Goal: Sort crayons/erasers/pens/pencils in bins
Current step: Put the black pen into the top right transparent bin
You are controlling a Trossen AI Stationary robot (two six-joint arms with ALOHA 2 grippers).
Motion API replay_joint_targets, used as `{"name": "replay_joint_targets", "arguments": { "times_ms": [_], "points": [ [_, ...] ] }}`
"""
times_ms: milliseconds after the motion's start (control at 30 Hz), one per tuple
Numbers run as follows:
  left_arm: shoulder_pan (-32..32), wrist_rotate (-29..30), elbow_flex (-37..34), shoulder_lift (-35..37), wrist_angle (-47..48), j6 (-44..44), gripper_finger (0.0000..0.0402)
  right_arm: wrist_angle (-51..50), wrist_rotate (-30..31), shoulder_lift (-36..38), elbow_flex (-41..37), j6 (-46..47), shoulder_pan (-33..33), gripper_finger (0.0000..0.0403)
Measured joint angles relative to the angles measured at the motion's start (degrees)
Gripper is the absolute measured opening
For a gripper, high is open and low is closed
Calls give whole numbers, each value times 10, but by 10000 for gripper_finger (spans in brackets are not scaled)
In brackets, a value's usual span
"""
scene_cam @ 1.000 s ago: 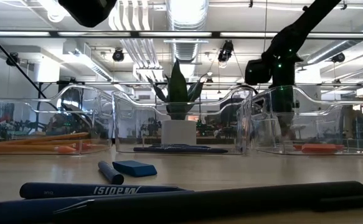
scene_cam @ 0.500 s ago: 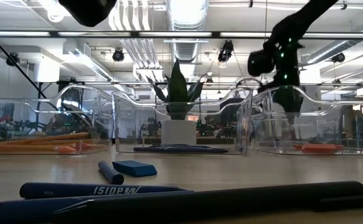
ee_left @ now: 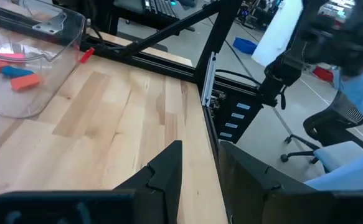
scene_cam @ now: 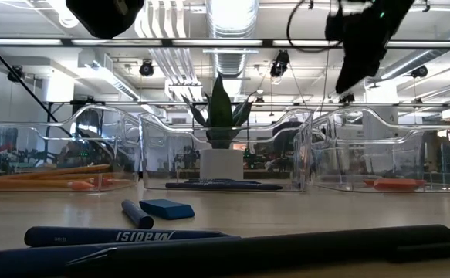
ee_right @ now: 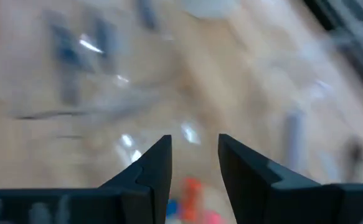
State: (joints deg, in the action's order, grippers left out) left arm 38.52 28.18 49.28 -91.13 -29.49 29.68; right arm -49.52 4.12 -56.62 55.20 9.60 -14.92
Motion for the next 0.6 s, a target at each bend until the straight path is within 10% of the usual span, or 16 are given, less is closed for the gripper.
{"name": "replay_joint_targets", "arguments": {
  "times_ms": [333, 600],
  "points": [
    [3, 0, 0, 0, 0, 0, 92, 367, 4, -5, -131, 92, 322, 121],
    [6, 0, 0, 0, 0, 22, 92, 575, 4, -153, -150, 71, 436, 121]
  ]
}}
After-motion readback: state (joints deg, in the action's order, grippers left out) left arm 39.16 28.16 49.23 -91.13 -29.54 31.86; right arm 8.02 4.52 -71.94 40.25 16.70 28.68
